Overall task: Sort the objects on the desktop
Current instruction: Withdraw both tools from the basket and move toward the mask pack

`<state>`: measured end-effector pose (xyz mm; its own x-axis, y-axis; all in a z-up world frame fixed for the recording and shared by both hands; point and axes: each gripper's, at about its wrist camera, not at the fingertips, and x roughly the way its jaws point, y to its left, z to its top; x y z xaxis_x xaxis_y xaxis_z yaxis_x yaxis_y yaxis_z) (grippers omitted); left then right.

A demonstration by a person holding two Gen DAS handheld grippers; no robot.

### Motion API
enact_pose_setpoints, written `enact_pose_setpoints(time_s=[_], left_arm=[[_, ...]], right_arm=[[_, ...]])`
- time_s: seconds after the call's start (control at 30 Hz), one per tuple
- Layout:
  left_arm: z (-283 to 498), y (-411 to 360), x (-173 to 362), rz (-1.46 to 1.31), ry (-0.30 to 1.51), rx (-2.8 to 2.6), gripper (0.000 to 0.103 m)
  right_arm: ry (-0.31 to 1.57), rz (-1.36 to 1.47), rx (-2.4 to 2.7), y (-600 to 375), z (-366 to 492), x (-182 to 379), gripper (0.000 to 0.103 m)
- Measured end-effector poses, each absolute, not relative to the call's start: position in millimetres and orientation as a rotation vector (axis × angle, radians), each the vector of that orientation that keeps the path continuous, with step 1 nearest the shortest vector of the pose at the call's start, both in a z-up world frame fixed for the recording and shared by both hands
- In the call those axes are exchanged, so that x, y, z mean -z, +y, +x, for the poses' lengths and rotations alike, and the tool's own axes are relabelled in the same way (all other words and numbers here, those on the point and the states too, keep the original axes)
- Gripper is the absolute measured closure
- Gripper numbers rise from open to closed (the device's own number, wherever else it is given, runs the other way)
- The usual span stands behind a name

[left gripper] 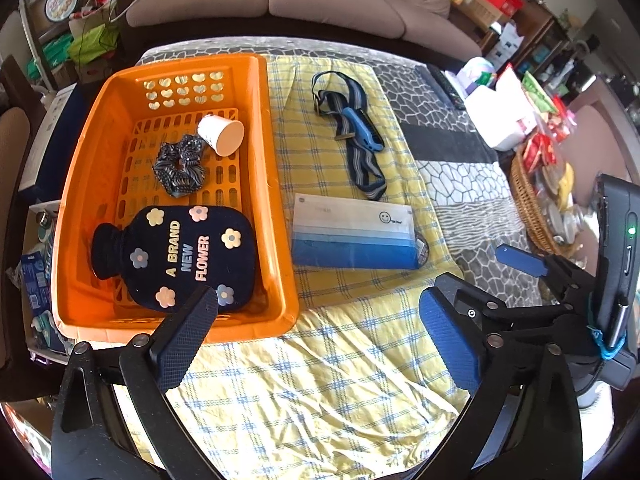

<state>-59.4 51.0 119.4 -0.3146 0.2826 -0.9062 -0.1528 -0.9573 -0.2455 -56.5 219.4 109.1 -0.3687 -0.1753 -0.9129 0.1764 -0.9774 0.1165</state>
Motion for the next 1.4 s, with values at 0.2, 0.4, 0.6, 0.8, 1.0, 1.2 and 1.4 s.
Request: enact_pose_setpoints(time_s=[0.2, 0.4, 0.6, 0.8, 1.0, 1.2, 1.4], left_arm=[[-57, 60, -118, -1.662, -0.148, -2.339, 0.000], [-63, 68, -115, -1.671, -0.138, -2.335, 0.000], [-73, 84, -104, -1.683, -0.135, -2.292, 0.000], [-81, 107, -93, -1.658, -0.121, -2.218, 0.000], [-88, 129, -81, -1.632, -0.169, -2.120, 0.000], [-94, 152, -62, -1.650, -0.097, -2.063, 0.001], [-98, 176, -43, -1.661, -0.042, -2.009, 0.001]], right_arm=[[-0.015, 1.631, 2.445, 234, -53, -104, 0.001], [-0.076, 1.632, 2.447, 257, -53, -100, 0.001], [-0.195, 1.626, 2.431, 284, -60, -96, 0.001], [-0.407, 1.613, 2.347, 308, -72, -78, 0.001], [-0.848, 1.537, 2.164, 347, -89, -45, 0.001], [-1.112, 1.436, 2.032, 374, -110, -15, 0.001], [-1.124, 1.424, 1.979, 372, -132, 0, 0.001]])
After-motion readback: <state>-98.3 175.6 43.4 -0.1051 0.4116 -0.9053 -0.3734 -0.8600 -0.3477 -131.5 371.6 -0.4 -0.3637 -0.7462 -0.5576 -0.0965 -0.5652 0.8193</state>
